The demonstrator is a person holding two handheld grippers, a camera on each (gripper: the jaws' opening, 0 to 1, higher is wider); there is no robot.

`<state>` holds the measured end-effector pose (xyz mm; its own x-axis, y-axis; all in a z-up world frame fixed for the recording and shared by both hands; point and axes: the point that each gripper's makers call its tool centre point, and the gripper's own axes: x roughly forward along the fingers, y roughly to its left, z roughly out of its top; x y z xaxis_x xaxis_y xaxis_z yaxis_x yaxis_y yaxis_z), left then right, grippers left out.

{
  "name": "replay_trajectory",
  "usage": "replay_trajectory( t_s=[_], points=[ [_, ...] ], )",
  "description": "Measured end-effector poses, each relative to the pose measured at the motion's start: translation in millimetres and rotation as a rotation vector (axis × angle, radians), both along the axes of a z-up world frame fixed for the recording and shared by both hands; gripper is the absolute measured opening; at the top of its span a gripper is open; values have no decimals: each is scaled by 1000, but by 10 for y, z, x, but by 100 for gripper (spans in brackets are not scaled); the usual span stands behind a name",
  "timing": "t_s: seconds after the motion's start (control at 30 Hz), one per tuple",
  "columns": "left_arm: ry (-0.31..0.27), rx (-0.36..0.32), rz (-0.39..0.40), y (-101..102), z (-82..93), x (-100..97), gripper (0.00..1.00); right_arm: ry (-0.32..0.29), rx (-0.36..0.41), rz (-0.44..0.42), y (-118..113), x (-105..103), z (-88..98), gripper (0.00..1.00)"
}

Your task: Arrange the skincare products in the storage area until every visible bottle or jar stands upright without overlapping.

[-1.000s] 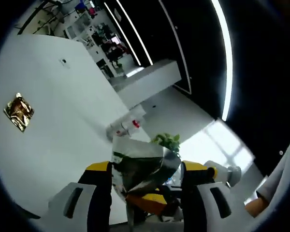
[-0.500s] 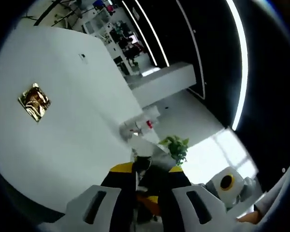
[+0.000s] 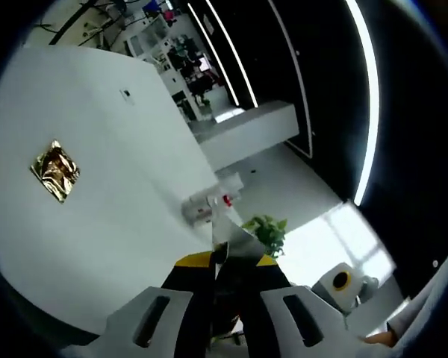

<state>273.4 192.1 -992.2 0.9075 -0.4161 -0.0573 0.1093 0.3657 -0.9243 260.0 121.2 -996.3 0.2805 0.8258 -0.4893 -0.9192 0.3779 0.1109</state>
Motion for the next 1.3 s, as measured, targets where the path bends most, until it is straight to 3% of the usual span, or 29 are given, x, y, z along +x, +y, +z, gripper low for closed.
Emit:
replay_trajectory(
  t_s=[0.13, 0.2, 0.27, 0.3, 0.33, 0.43, 0.5, 0.53, 0.57, 0.6, 0.63, 0.73, 0.8, 0.83, 0.9, 1.0, 1.2, 1.3],
  points=[
    [-51, 5, -48, -23, 115, -10, 5, 120, 110, -25, -53, 54, 91, 59],
    [-89, -27, -130, -147, 202, -54, 5, 210, 137, 1, -71, 28, 91, 64],
    [-122, -16, -186, -257, 251, -85, 5, 318, 232, 40, -43, -26, 178, 62],
    [-142, 1, -239, -351, 275, -126, 5, 432, 293, 52, -37, -73, 232, 59],
    [-144, 2, -267, -407, 284, -145, 5, 491, 309, 57, -54, -89, 236, 57],
    [-210, 7, -385, -619, 381, -252, 5, 555, 304, 117, -121, -175, 199, 51],
    [-217, 16, -439, -733, 387, -310, 5, 612, 263, 162, -183, -284, 122, 43],
    [-215, 21, -444, -753, 380, -310, 5, 626, 279, 178, -182, -315, 129, 40],
    [-206, 31, -443, -761, 359, -305, 5, 684, 290, 193, -203, -373, 152, 34],
    [-193, 39, -451, -769, 326, -308, 5, 687, 296, 201, -213, -394, 166, 23],
    [-192, 37, -449, -752, 323, -310, 5, 650, 279, 164, -252, -326, 118, 16],
    [-181, 23, -445, -734, 300, -294, 5, 713, 351, 145, -265, -303, 205, 6],
    [-162, 14, -436, -718, 262, -271, 5, 696, 372, 145, -282, -288, 225, 0],
    [-155, 12, -437, -728, 251, -267, 5, 732, 421, 160, -256, -314, 302, 0],
    [-145, -5, -430, -726, 240, -249, 5, 750, 402, 117, -270, -260, 186, 0],
    [-156, 1, -397, -686, 240, -221, 6, 826, 493, 62, -252, -218, 220, 0],
    [-168, -57, -335, -560, 293, -168, 4, 904, 660, -43, -284, -92, 280, 0],
    [-167, -56, -341, -580, 282, -156, 11, 923, 723, -97, -298, -10, 284, 0]
  ],
)
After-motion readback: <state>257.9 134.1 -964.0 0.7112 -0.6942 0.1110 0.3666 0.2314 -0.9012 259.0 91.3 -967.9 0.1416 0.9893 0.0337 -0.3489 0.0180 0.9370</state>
